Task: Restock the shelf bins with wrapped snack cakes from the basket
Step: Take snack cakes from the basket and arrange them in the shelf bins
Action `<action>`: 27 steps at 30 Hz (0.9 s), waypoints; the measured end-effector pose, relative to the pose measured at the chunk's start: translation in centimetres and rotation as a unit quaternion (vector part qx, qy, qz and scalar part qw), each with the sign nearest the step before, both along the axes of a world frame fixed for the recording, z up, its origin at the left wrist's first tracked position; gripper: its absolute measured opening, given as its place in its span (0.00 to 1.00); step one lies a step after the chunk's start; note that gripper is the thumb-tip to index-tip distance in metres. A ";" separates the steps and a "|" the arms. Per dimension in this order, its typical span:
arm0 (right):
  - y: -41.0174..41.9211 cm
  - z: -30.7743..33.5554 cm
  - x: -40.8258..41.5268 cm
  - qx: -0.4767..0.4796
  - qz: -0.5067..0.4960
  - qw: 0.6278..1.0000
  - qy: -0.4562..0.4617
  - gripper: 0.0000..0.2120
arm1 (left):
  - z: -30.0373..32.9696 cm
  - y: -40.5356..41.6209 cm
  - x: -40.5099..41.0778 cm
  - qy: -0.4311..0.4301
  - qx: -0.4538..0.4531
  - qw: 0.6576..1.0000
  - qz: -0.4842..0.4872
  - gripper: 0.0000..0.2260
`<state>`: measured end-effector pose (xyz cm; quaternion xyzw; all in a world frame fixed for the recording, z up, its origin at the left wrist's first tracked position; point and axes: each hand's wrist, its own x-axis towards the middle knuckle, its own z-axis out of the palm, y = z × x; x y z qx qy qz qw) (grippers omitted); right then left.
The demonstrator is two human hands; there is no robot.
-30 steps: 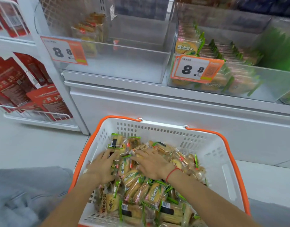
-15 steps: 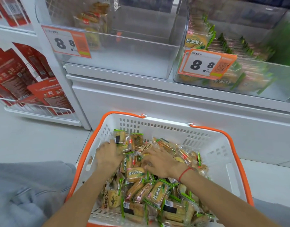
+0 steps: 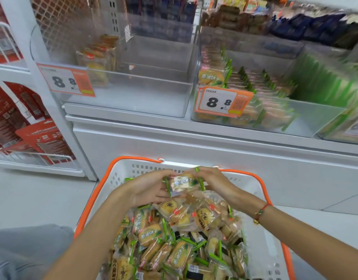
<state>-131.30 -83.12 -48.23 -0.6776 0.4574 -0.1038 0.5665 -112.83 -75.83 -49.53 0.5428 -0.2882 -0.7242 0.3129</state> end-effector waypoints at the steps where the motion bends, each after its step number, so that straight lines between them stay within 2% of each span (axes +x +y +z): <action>1: -0.3 1.0 -0.7 -0.015 -0.011 1.000 -0.008 0.07 | 0.5 -0.3 -0.6 0.017 -0.009 1.000 0.001 0.23; 3: -0.7 2.7 -1.8 -0.042 -0.031 0.998 -0.021 0.02 | 1.7 -0.8 -1.7 0.047 -0.029 0.998 0.013 0.20; 5: -1.1 4.0 -2.9 -0.052 -0.040 0.998 -0.023 0.02 | 2.7 -1.1 -2.3 0.038 -0.066 0.997 0.014 0.18; 7: -1.5 5.2 -4.0 -0.056 -0.037 0.998 -0.019 0.03 | 3.8 -1.4 -2.8 -0.029 -0.119 0.993 -0.004 0.17; 10: -2.2 6.8 -5.1 -0.092 0.022 0.995 0.009 0.08 | 5.6 -1.7 -4.0 -0.142 -0.181 0.973 -0.010 0.12; 13: -2.8 8.2 -5.4 -0.183 0.039 0.982 0.011 0.12 | 7.5 -2.5 -5.4 -0.174 -0.259 0.950 0.014 0.10; 15: -3.6 9.4 -5.7 -0.254 0.033 0.967 0.004 0.11 | 8.8 -3.4 -5.7 -0.199 -0.327 0.920 0.088 0.08; 17: -5.0 11.2 -6.7 -0.335 0.022 0.942 -0.004 0.10 | 10.3 -4.8 -5.2 -0.260 -0.403 0.853 0.203 0.09; 19: -6.6 13.5 -8.2 -0.415 -0.016 0.910 -0.007 0.11 | 11.9 -6.5 -4.2 -0.301 -0.457 0.788 0.282 0.12; 21: -8.5 15.7 -9.9 -0.472 -0.061 0.880 -0.001 0.11 | 13.5 -8.1 -3.2 -0.353 -0.494 0.737 0.296 0.20; 22: -9.5 16.7 -10.6 -0.491 -0.079 0.868 0.005 0.11 | 14.1 -8.9 -2.8 -0.375 -0.503 0.726 0.282 0.25; 25: -12.9 19.3 -12.3 -0.547 -0.110 0.826 0.080 0.10 | 15.4 -11.1 -2.2 -0.420 -0.476 0.751 0.184 0.41; 27: -15.3 20.7 -13.0 -0.584 -0.096 0.774 0.224 0.11 | 15.5 -12.0 -2.0 -0.429 -0.459 0.762 0.157 0.45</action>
